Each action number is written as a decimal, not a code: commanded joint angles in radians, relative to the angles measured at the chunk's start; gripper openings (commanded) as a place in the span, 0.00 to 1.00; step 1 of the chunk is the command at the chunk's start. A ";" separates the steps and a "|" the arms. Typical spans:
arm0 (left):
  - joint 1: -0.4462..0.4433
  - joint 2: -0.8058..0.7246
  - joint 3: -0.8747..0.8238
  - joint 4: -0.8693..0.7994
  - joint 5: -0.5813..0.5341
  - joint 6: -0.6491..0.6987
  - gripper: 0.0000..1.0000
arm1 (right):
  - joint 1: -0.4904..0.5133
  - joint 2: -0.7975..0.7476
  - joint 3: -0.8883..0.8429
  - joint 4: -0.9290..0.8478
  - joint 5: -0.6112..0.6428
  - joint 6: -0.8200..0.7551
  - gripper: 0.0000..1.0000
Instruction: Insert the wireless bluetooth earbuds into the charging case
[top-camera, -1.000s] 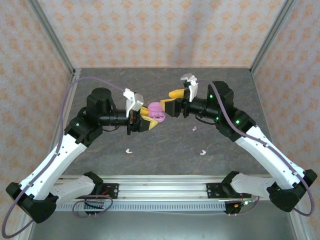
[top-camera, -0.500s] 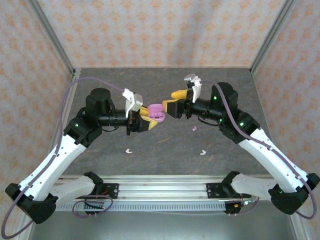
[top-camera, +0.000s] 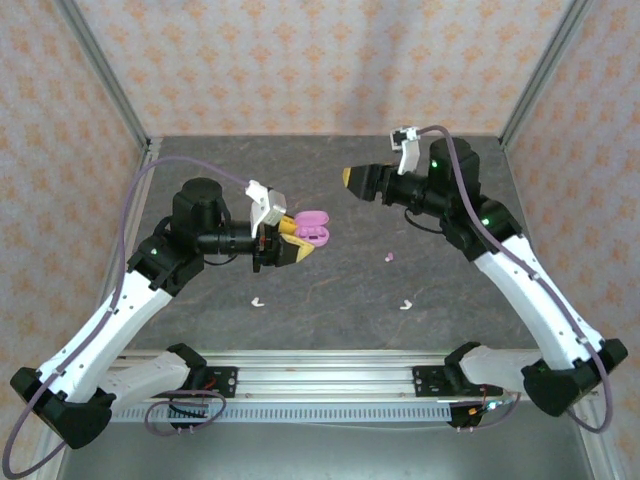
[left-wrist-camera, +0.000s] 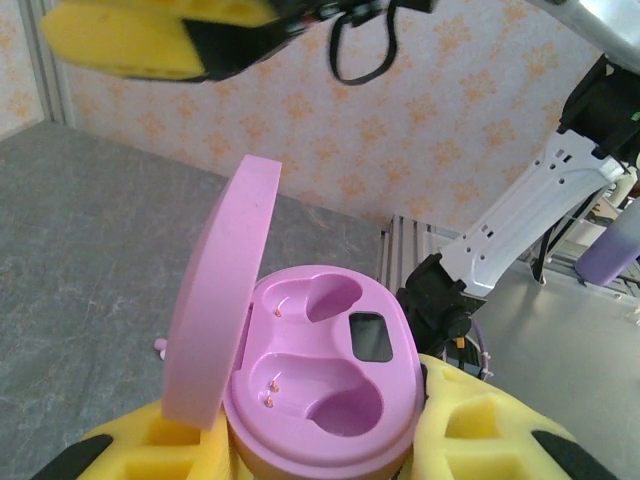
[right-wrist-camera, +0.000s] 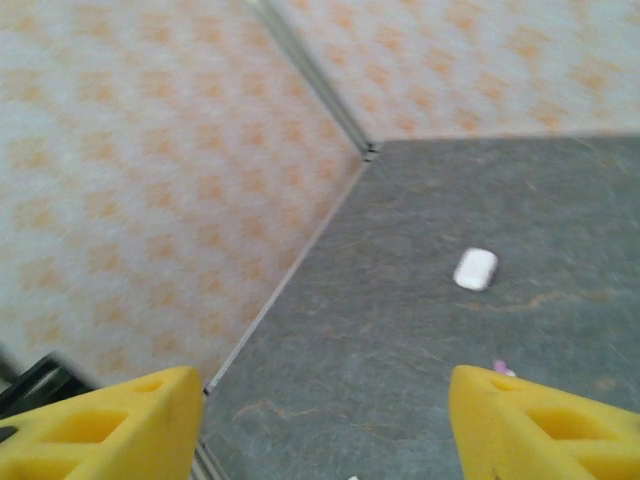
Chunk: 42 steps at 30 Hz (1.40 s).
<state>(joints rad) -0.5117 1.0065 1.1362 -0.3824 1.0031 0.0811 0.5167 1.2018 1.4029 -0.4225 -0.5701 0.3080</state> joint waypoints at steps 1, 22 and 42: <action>-0.003 -0.023 -0.009 -0.019 -0.015 0.030 0.13 | -0.028 0.073 0.005 -0.071 0.080 0.107 0.65; -0.002 -0.101 -0.062 -0.012 -0.039 -0.001 0.13 | 0.130 0.973 0.714 -0.524 0.327 -0.059 0.50; -0.003 -0.133 -0.085 -0.030 -0.078 0.006 0.13 | 0.218 1.297 0.990 -0.617 0.355 -0.246 0.37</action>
<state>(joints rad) -0.5117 0.8898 1.0565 -0.4133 0.9340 0.0799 0.7120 2.4851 2.3619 -0.9958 -0.2535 0.1123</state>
